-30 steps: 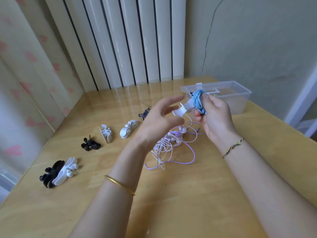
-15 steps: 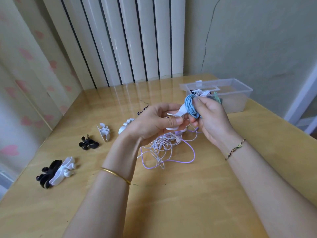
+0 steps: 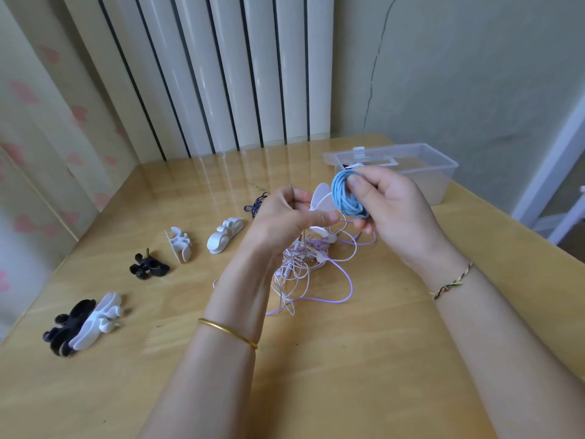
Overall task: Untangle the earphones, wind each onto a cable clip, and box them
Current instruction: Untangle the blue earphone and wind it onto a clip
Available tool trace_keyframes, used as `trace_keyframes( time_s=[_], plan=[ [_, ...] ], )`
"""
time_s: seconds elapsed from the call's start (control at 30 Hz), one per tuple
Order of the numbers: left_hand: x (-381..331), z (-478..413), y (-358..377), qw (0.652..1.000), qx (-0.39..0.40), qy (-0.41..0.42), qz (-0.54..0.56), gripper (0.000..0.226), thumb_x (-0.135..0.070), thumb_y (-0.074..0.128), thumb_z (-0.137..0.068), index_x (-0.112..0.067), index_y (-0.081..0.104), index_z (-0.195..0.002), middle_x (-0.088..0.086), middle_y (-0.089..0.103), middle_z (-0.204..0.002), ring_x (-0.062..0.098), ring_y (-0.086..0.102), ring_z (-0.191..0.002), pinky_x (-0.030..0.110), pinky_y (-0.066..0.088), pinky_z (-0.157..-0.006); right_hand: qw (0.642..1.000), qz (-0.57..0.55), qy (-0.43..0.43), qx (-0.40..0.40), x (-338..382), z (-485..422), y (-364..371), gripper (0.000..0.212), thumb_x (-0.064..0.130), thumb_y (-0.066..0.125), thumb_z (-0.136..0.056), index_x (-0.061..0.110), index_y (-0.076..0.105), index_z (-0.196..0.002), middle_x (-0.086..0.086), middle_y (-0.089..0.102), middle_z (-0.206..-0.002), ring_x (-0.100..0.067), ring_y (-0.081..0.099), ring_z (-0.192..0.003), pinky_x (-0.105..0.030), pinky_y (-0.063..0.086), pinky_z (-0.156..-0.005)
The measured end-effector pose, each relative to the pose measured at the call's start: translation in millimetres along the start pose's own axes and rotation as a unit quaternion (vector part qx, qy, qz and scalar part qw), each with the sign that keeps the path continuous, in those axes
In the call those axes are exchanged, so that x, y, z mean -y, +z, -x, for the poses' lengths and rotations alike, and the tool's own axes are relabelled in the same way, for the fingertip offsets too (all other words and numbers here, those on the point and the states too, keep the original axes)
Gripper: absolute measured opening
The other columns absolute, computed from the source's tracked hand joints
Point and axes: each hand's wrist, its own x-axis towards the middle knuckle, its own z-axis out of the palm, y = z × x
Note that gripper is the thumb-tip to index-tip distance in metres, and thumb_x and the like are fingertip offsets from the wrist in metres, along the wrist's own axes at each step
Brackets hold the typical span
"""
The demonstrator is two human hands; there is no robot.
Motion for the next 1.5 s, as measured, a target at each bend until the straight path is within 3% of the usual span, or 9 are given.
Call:
trace_keyframes(
  time_s=[0.2,0.33,0.43,0.57,0.7,0.9,1.1,1.27,1.5],
  plan=[
    [-5.0,2.4,-1.7,0.996,0.013,0.034,-0.081,0.05,-0.013,0.087,-0.047,-0.011,0.059,-0.089,0.016,0.061,-0.088,0.023,0.06,-0.074,0.037,0.047,-0.071,0.992,0.12,-0.012,0.03,2.2,-1.3,-2.9,0.022,0.01,0.046,-0.098,0.02,0.059,-0.083,0.007,0.051,-0.071,0.0,0.051,-0.046,-0.008,0.036,-0.044],
    [-5.4,1.9,-2.7,0.989,0.026,0.065,-0.133,0.041,-0.006,0.087,-0.059,-0.015,0.057,-0.085,0.003,0.056,-0.074,0.014,0.052,-0.063,0.027,0.043,-0.06,0.987,0.139,0.009,0.075,-0.1,-4.3,-10.1,0.018,0.012,0.048,-0.097,0.012,0.065,-0.095,0.004,0.054,-0.069,-0.003,0.051,-0.045,-0.014,0.039,-0.044],
    [-6.2,1.8,-0.9,0.981,0.032,0.096,-0.163,0.041,-0.009,0.087,-0.059,-0.018,0.057,-0.085,0.001,0.055,-0.075,0.013,0.049,-0.062,0.032,0.045,-0.06,0.987,0.123,0.019,0.104,1.1,-2.2,-9.8,0.019,0.01,0.047,-0.098,0.015,0.063,-0.089,0.005,0.055,-0.064,0.0,0.054,-0.043,-0.013,0.039,-0.043],
    [-6.5,2.6,0.1,0.982,0.04,0.1,-0.152,0.035,-0.01,0.08,-0.069,-0.013,0.057,-0.095,0.005,0.062,-0.085,0.008,0.057,-0.056,0.031,0.048,-0.058,0.986,0.138,0.004,0.091,-0.7,-0.3,-8.4,0.019,0.009,0.047,-0.098,0.018,0.059,-0.085,0.007,0.054,-0.064,0.003,0.055,-0.043,-0.009,0.037,-0.042],
    [-5.7,2.5,-2.2,0.987,0.047,0.091,-0.122,0.04,-0.009,0.078,-0.07,-0.008,0.055,-0.104,0.016,0.063,-0.101,0.017,0.064,-0.063,0.04,0.056,-0.068,0.984,0.159,0.004,0.082,-6.3,0.8,-4.6,0.019,0.013,0.048,-0.098,0.022,0.059,-0.085,0.007,0.053,-0.074,-0.005,0.058,-0.059,-0.012,0.044,-0.045],
    [-6.7,4.3,-1.8,0.993,0.046,0.062,-0.088,0.037,-0.009,0.078,-0.076,-0.003,0.056,-0.105,0.009,0.061,-0.087,0.012,0.063,-0.069,0.023,0.053,-0.053,0.995,0.095,-0.006,0.0,-8.8,-0.2,-0.9,0.017,0.012,0.047,-0.098,0.018,0.059,-0.089,0.007,0.053,-0.069,0.0,0.052,-0.045,-0.01,0.038,-0.043],
    [-12.2,9.1,-1.5,0.997,0.063,0.037,-0.031,0.034,-0.005,0.074,-0.078,0.001,0.056,-0.107,0.01,0.06,-0.079,0.011,0.054,-0.046,0.031,0.058,-0.055,1.0,0.007,0.001,-0.002,-12.9,1.3,2.9,0.021,0.009,0.043,-0.1,0.017,0.06,-0.089,0.014,0.055,-0.051,-0.003,0.048,-0.042,-0.019,0.04,-0.044],
    [-12.7,9.4,-4.2,0.994,0.062,0.081,-0.045,0.034,-0.004,0.075,-0.078,-0.006,0.057,-0.106,0.013,0.056,-0.095,0.022,0.059,-0.056,0.03,0.057,-0.057,0.999,-0.029,0.009,0.023,-12.5,1.5,0.9,0.021,0.007,0.044,-0.099,0.016,0.059,-0.087,0.003,0.053,-0.058,-0.007,0.047,-0.044,-0.02,0.038,-0.043],
    [-12.4,9.9,-1.3,0.989,0.064,0.118,-0.066,0.026,-0.003,0.074,-0.078,-0.016,0.061,-0.096,0.007,0.052,-0.089,0.022,0.061,-0.061,0.026,0.055,-0.055,0.999,0.022,-0.033,-0.009,-14.4,0.7,-3.7,0.022,0.009,0.047,-0.098,0.022,0.061,-0.088,0.003,0.057,-0.066,-0.01,0.052,-0.047,-0.022,0.043,-0.045]
  ],
)
